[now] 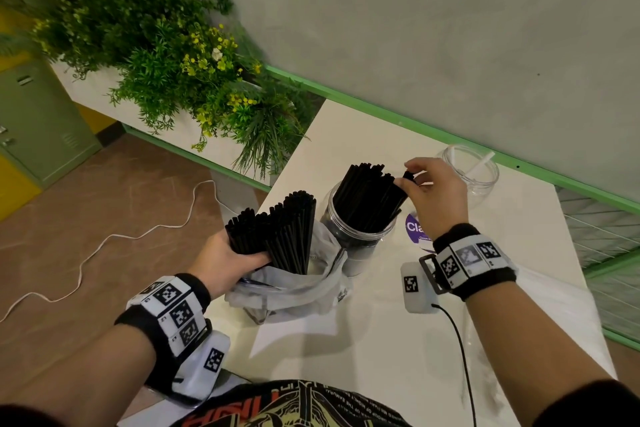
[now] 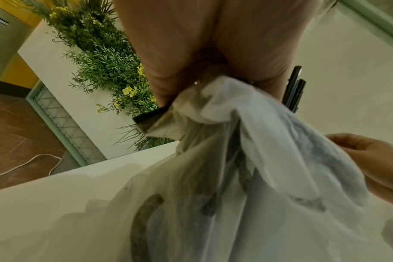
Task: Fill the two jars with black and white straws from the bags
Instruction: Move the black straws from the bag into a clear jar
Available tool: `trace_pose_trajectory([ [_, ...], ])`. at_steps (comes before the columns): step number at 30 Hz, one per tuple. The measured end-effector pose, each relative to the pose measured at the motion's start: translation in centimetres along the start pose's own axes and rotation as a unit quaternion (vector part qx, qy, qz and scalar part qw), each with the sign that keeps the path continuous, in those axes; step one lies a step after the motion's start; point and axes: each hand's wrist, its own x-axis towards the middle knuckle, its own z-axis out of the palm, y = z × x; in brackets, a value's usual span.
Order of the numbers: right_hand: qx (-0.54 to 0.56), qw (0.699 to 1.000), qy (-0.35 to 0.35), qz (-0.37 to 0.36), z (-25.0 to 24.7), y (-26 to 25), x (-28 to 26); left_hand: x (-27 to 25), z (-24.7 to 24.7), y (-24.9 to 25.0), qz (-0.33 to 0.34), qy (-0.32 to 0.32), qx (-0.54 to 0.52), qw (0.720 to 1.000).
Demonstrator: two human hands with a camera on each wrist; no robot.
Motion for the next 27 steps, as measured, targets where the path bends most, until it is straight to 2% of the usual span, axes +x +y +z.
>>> trace_pose_trajectory([
  [8, 0.028, 0.999, -0.020, 0.010, 1.3, 2.1, -0.6, -0.2, -0.2, 0.0, -0.005, -0.003, -0.009, 1.000],
  [12, -0.002, 0.998, 0.017, -0.067, 1.1, 1.8, -2.6, -0.4, -0.1, 0.2, 0.006, 0.000, -0.008, 1.000],
  [14, -0.065, 0.991, -0.050, -0.106, 1.3, 1.7, -3.8, -0.4, -0.1, 0.2, 0.006, 0.000, -0.012, 1.000],
  [17, -0.173, 0.961, -0.169, -0.134, 2.3, 2.7, -4.3, -0.3, -0.2, 0.1, 0.006, -0.004, -0.017, 1.000],
  [21, -0.184, 0.959, -0.173, -0.129, 2.9, 2.5, -2.5, -0.3, -0.1, 0.1, 0.009, -0.006, -0.025, 1.000],
  [27, -0.241, 0.929, -0.230, -0.164, 4.3, 0.3, 1.4, -0.2, 0.0, 0.0, 0.010, -0.002, -0.028, 1.000],
])
